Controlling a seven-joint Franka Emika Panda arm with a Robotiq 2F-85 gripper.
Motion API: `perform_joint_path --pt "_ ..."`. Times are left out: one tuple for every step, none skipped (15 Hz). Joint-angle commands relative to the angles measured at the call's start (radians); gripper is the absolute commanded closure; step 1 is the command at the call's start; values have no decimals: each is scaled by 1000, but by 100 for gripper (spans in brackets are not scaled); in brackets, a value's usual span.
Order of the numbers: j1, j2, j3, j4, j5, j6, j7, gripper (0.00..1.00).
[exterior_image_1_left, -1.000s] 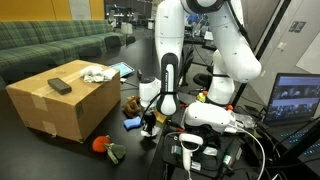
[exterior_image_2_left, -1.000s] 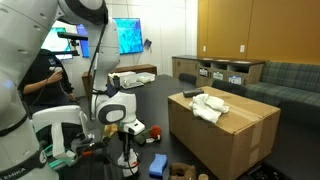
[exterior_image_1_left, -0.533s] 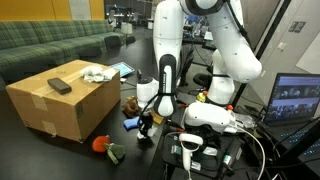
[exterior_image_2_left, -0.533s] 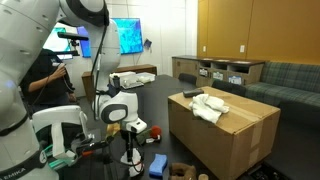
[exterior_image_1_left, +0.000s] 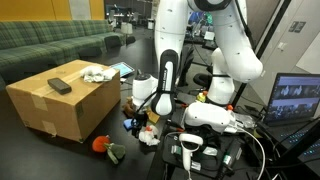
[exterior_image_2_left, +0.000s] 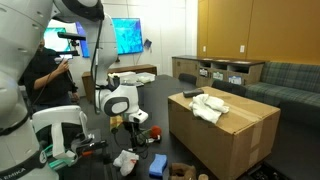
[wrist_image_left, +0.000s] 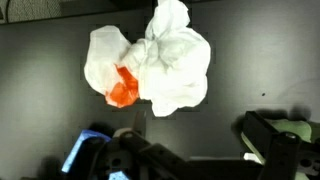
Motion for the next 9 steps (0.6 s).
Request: perform_joint_path --pt "42 -59 -34 1 -4 -15 -50 0" --pt "43 -59 -43 5 -18 -7 -73 0" --pt "28 -66 -36 7 -31 -7 -101 0" --pt "26 -61 -42 12 -45 0 -127 0" --pt "20 -54 -46 15 -60 10 -154 0" --pt "0 -52 -39 19 -75 11 -187 0" --pt "-3 -42 -49 27 -93 15 -214 0" --pt "-19 -32 -45 33 -110 20 -242 0" --pt "-49 -31 -34 38 -126 19 -276 0"
